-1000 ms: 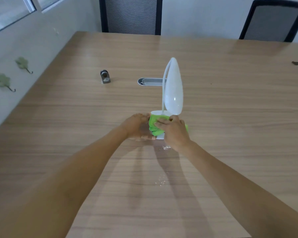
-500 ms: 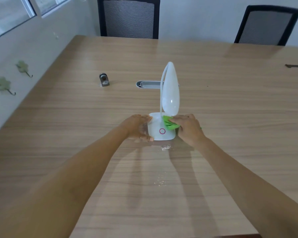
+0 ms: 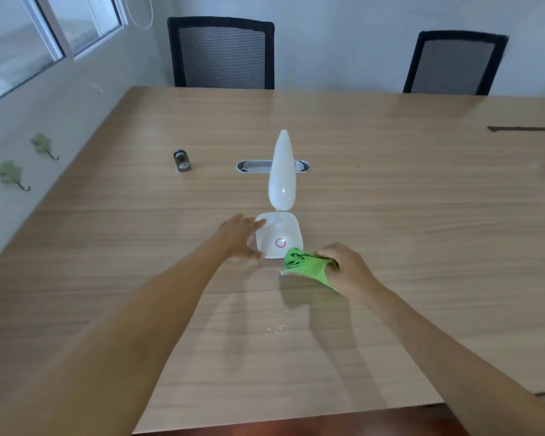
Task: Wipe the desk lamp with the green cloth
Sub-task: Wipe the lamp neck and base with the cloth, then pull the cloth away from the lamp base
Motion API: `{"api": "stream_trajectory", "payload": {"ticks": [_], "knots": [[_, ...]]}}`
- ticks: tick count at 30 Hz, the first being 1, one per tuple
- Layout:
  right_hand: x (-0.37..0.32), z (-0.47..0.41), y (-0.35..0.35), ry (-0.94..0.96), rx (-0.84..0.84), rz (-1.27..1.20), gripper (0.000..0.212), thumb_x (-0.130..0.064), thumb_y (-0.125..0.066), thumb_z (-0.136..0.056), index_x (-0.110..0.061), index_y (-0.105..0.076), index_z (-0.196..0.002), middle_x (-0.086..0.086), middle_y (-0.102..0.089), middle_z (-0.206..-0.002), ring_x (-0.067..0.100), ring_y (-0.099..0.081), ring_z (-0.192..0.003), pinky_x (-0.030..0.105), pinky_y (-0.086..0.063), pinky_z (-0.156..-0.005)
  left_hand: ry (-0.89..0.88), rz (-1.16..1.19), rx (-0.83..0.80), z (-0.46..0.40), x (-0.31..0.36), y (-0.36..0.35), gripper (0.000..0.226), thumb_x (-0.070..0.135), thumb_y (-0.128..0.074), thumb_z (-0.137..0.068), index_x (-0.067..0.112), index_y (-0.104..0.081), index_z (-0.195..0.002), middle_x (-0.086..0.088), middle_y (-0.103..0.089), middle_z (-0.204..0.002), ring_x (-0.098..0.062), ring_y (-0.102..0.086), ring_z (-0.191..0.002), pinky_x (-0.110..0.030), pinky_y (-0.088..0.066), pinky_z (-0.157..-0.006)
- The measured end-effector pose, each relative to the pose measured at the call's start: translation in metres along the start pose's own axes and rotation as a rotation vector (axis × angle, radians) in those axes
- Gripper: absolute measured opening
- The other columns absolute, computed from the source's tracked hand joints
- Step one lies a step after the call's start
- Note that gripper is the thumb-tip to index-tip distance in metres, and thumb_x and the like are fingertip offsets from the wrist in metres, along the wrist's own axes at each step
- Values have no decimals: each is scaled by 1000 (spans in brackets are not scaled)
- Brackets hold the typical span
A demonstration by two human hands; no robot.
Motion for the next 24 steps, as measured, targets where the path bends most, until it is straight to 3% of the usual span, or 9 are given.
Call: {"api": "stream_trajectory", "payload": {"ticks": [2,5,8,12,15,17,20,24], "knots": [[2,4,9,-146,68,-173,35,4,-49,-76,-15,-70,-96,5,-63,-92,19,-56,-89,24,-39,-77,23,54,29,9,-1,3,90,54,-68,-72,29,-29,-149,-5,-39,-154,-29,-31,-143,-43,-28,-116],[3,11,3,-364,140,-691,31,9,-49,-77,-15,-68,-83,7,-65,-80,22,-59,-77,30,-46,-67,89,202,0,31,-10,-2,73,43,-74,-72,27,-50,-138,-6,-56,-138,-27,-49,-129,-36,-39,-108],[0,13,-23,-549,104,-1053,30,13,-43,-79,-11,-62,-83,18,-63,-89,29,-59,-76,40,-51,-74,169,387,-87,58,-17,-16,66,38,-77,-72,22,-57,-133,-4,-59,-133,-21,-54,-125,-29,-39,-104],[-24,12,-62,-710,26,-1391,28,9,-37,-83,-6,-56,-97,17,-58,-97,30,-56,-88,45,-47,-88,225,751,-187,85,-19,-36,48,38,-73,-77,25,-65,-122,2,-64,-114,-14,-58,-109,-25,-44,-97],[-48,10,-85,-721,-42,-1527,34,8,-34,-86,0,-53,-114,16,-58,-100,30,-56,-98,44,-41,-100,274,1058,-251,102,-25,-46,18,36,-75,-75,25,-66,-88,4,-60,-76,-6,-56,-72,-21,-49,-77],[-62,11,-94,-706,-79,-1548,26,8,-35,-88,0,-55,-102,13,-59,-93,26,-58,-88,42,-41,-95,295,1175,-269,110,-33,-47,19,20,-72,-81,21,-57,-70,2,-55,-71,-9,-54,-69,-21,-48,-73],[-77,10,-103,-682,-157,-1529,17,3,-41,-89,-8,-54,-91,11,-60,-91,24,-57,-84,43,-46,-89,316,1264,-311,123,-49,-46,20,7,-66,-83,20,-53,-72,0,-56,-76,-12,-54,-72,-25,-50,-79],[-100,-5,-105,-528,-294,-1422,18,-4,-43,-89,-13,-59,-88,7,-62,-88,19,-61,-80,30,-50,-73,369,1241,-316,141,-83,-43,20,5,-62,-82,20,-51,-76,1,-41,-68,-12,-40,-61,-24,-49,-80]]}}
Point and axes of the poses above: each hand's wrist, its own z-axis away from the middle knuckle, its own y-axis out of the back of the hand, x = y × z, the point moved 9 cm from there along -z, towards the middle knuckle
